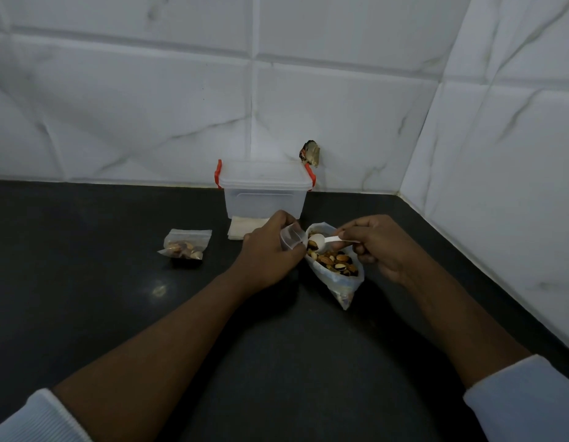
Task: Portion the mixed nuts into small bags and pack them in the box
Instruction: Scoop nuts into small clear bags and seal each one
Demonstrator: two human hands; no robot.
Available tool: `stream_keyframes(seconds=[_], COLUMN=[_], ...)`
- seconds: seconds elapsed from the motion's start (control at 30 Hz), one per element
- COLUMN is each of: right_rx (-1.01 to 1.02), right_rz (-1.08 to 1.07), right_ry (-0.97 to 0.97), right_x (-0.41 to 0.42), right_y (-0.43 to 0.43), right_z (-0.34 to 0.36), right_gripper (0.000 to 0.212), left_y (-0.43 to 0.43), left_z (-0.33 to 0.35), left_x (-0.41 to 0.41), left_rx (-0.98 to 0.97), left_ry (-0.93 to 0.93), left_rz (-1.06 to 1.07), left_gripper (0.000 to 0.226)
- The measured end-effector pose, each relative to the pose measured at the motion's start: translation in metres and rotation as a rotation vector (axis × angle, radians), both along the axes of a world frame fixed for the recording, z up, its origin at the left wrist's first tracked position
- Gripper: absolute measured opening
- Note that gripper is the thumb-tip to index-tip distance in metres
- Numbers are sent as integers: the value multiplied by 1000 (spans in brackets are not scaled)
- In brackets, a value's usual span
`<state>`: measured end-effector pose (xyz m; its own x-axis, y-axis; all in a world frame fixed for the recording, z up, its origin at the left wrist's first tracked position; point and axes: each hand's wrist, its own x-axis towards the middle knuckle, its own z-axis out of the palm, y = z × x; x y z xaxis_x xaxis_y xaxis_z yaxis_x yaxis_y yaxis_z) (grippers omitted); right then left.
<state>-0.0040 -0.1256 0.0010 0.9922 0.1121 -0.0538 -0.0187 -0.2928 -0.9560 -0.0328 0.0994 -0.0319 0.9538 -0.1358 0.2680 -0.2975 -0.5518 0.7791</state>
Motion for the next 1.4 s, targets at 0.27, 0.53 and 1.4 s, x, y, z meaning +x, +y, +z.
stream_keyframes(seconds=[0.27, 0.53, 1.4], right_rx=[300, 373, -739], right_rz=[-21, 140, 127], right_ry=[152, -66, -494], right_x=[8, -3, -1], right_y=[-11, -5, -4], right_z=[-1, 11, 5], right_gripper=[19, 20, 22], left_y=[-1, 0, 2], left_z=[0, 0, -2], left_x=[2, 1, 2], left_rx=[18, 16, -14], left_ry=[14, 14, 6], left_rz=[11, 8, 9], left_gripper=[36, 40, 42])
